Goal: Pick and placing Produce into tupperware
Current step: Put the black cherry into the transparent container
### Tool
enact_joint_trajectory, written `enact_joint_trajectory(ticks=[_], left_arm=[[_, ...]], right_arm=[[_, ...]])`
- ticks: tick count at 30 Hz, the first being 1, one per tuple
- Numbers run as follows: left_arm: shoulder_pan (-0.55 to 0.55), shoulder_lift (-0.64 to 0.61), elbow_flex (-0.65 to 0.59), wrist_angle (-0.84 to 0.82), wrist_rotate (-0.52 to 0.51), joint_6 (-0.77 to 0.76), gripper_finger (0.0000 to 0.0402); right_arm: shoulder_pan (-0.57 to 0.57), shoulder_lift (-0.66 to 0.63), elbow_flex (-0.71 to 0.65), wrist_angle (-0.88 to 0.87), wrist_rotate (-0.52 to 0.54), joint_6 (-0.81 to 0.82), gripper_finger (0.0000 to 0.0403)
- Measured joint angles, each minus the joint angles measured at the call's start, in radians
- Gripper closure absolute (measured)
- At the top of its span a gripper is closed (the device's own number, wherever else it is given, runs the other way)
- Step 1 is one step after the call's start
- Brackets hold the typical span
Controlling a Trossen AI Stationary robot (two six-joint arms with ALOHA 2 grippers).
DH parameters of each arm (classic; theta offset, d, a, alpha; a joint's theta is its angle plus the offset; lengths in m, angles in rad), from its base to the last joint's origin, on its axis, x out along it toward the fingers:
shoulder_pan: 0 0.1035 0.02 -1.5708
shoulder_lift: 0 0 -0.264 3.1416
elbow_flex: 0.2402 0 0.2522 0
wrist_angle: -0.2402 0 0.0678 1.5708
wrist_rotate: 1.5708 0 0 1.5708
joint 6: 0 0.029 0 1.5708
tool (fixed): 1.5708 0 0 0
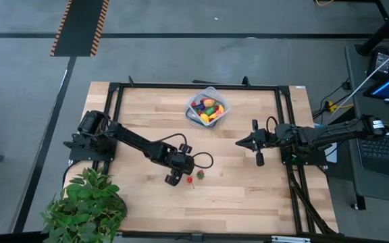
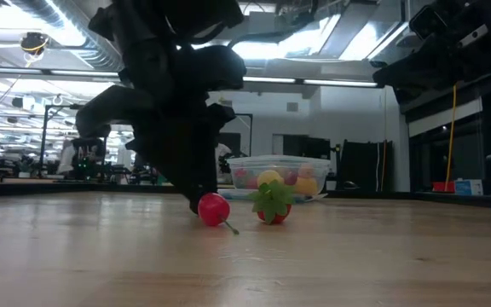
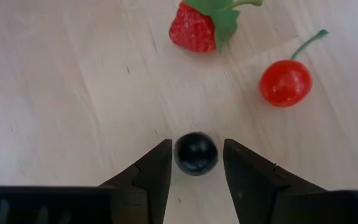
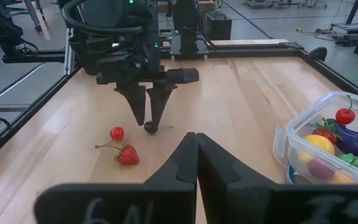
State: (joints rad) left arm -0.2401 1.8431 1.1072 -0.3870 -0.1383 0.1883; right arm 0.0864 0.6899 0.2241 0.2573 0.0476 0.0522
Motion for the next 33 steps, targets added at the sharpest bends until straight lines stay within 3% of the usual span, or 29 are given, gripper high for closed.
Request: enact_joint_trajectory(ticks=[18,25,33], left_arm=[[0.001,0.048,0.002,0.015,0.029,-0.002,0.0268],[0.001,0.048,0.002,0.013,0.029,0.005,0.0306],[0.004,0.04,0.001,-0.007,0.03,-0.003,0.0306]], right_arm=[[0.0,0.0,0.0,0.002,0.0,0.002,0.0397],[0.0,0.0,0.0,0.002,0.0,0.001,0.0397],[0.0,0.0,0.0,0.001,0.0,0.017,0.0397]])
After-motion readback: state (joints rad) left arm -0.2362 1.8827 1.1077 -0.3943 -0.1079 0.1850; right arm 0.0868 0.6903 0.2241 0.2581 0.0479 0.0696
